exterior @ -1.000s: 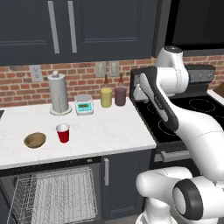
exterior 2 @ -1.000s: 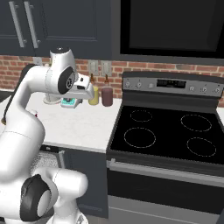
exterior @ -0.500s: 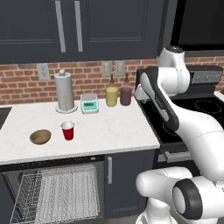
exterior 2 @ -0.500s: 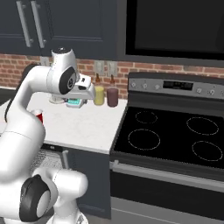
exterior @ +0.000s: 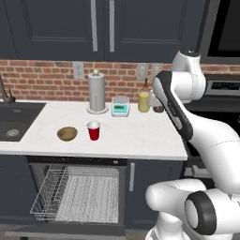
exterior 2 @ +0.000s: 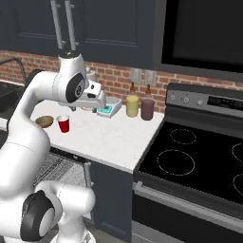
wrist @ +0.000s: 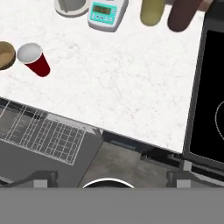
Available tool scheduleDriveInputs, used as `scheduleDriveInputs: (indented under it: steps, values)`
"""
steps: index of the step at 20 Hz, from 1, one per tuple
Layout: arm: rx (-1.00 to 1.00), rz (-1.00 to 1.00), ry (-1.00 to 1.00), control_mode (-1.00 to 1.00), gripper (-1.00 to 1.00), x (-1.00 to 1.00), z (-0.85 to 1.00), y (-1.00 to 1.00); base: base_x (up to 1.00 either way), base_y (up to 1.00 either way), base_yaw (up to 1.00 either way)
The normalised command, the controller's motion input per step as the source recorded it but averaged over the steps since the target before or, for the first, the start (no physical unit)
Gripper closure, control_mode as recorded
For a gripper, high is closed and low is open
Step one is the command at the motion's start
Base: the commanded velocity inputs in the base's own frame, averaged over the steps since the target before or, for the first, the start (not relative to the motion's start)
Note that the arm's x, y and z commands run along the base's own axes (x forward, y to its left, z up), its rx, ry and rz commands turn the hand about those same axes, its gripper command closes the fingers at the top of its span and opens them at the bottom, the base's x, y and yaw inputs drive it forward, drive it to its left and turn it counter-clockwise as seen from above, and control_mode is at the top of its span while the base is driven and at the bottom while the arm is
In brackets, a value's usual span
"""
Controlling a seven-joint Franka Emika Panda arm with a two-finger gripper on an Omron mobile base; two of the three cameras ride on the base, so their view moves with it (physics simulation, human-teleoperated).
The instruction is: Pick up the cup and bowl from the counter, place them in the dishwasher, and close the dishwasher door.
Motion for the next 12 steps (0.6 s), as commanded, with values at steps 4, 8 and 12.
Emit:
scheduleDriveInputs:
  steps: [4, 8, 12]
  values:
    - [0.0, 0.0, 0.0, 1.0, -1.0, 0.0, 0.0, 0.0, -0.16, -0.35, 0.44]
    - [0.0, 0.0, 0.0, 1.0, -1.0, 0.0, 0.0, 0.0, -0.15, -0.44, 0.47]
    - [0.0, 0.0, 0.0, 1.0, -1.0, 0.0, 0.0, 0.0, -0.05, -0.38, 0.52]
